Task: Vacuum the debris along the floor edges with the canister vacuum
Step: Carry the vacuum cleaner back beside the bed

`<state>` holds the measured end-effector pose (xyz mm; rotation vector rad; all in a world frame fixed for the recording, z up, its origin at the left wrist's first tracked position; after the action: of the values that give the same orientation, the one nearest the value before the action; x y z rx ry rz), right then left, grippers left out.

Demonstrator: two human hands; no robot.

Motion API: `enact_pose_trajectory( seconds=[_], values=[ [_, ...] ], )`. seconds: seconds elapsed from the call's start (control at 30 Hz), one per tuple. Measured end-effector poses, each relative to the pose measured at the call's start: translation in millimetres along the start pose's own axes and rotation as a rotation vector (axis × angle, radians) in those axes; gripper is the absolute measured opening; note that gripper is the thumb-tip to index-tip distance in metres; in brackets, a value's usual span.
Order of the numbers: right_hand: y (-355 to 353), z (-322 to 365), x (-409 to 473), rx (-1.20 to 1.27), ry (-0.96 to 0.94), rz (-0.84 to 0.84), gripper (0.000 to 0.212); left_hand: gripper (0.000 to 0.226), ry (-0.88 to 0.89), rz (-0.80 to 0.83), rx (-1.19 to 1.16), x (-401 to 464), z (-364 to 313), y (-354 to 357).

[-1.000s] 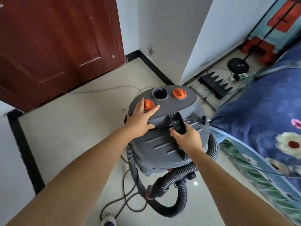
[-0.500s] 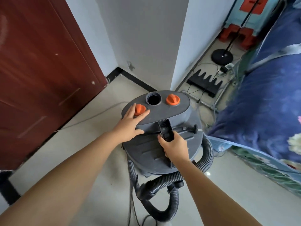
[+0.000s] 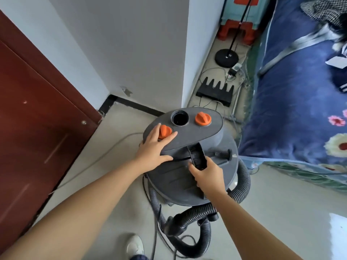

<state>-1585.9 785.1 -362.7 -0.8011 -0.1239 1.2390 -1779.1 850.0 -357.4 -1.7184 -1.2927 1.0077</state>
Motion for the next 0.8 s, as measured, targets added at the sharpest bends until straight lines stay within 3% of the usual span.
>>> enact_pose_trajectory(
  seconds=[0.4, 0.57, 0.8],
  values=[
    [-24.5, 20.9, 47.8, 0.083, 0.143, -0.191, 0.022, 0.078, 0.323, 0.137, 0.084, 97.3, -49.5, -6.3],
    [-38.1, 27.3, 79.0, 0.064, 0.141, -0.149, 0.019, 0.08, 0.312, 0.146, 0.125, 125.4, -60.6, 1.4],
    [-87.3, 40.2, 141.1, 0.033, 0.085, -0.214, 0.021, 0.079, 0.321, 0.115, 0.182, 181.4, -102.3, -5.5]
  ],
)
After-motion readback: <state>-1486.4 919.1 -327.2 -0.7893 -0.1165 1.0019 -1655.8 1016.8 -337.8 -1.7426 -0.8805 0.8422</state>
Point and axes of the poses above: each hand's wrist, its own x-axis towards the middle knuckle, its own y-axis out of the palm, z = x × y, the point moved 9 cm from there along x, towards the middle knuckle, and after that the axes turned 12 degrees about -z, right-handed, at the moved point
